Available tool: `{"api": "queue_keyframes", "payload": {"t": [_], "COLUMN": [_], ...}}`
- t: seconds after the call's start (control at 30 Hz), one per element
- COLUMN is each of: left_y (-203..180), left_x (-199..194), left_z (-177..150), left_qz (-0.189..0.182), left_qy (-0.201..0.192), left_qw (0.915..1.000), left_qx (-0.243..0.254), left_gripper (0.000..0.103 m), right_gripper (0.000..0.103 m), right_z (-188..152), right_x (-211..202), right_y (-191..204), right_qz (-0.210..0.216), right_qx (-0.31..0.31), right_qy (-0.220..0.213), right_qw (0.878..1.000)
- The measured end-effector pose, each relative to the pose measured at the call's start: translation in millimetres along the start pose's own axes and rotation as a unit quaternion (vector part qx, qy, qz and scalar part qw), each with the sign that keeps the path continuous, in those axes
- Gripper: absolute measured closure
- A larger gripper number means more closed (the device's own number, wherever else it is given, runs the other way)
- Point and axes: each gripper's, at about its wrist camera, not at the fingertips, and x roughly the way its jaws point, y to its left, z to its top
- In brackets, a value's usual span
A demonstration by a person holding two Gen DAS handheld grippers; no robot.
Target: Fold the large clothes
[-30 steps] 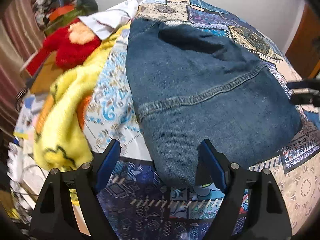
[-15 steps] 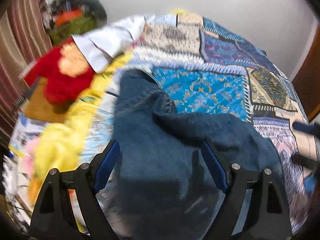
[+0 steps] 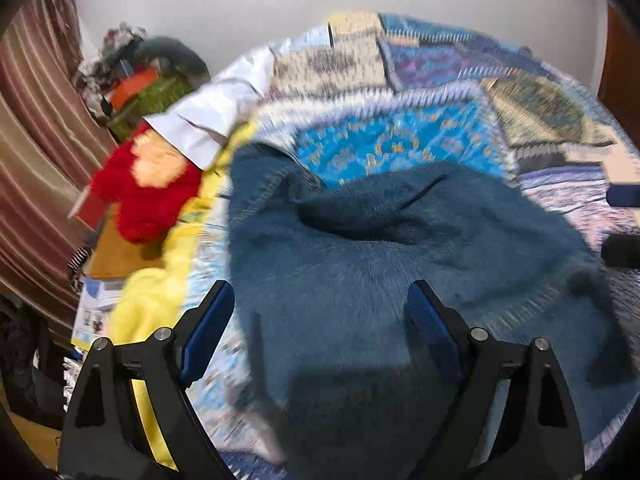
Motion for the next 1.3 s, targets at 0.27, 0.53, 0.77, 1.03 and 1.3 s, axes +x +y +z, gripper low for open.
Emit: {"api": "queue_keyframes", "payload": {"t": [0.27, 0.53, 0.77, 1.03, 1.3], "left_y": [46.7, 52.6, 38.3, 24.0, 28.0], "left_x": [-160.4, -300.6, -350.9, -349.8, -336.0], "left_z": [-9.9, -41.4, -79.5, -97.1, -100.6], "left_qz": [-0.036, -0.043, -0.059, -0.043, -0.055], "left_qy": [-0.143, -0.292, -0.339, -0.336, -0.312], "left_qw": [0.9858, 0.9478, 0.9285, 0.9316, 0.9358], "left_qx": [-0.08, -0.121, -0.14, -0.133, -0.154], "left_gripper": [0.014, 0.014, 0.014, 0.001, 0.001], "right_gripper": [0.011, 0.011, 0.011, 0.0, 0.0], "right_z": [-9.2, -53.9, -108.2, -140.8, -145.4], "right_x": [-140.9, -257.9, -293.3, -293.2, -289.5], "right_y": [51.1, 112.2, 147.8, 155.1, 153.7], "right_qz": [0.01, 0.01, -0.019, -0.053, -0.062], "right_qx": [-0.02, -0.055, -0.07, -0.056, -0.054], "right_qy": [-0.158, -0.307, -0.352, -0.34, -0.332], "right_qw": [0.987, 0.95, 0.933, 0.937, 0.94]}}
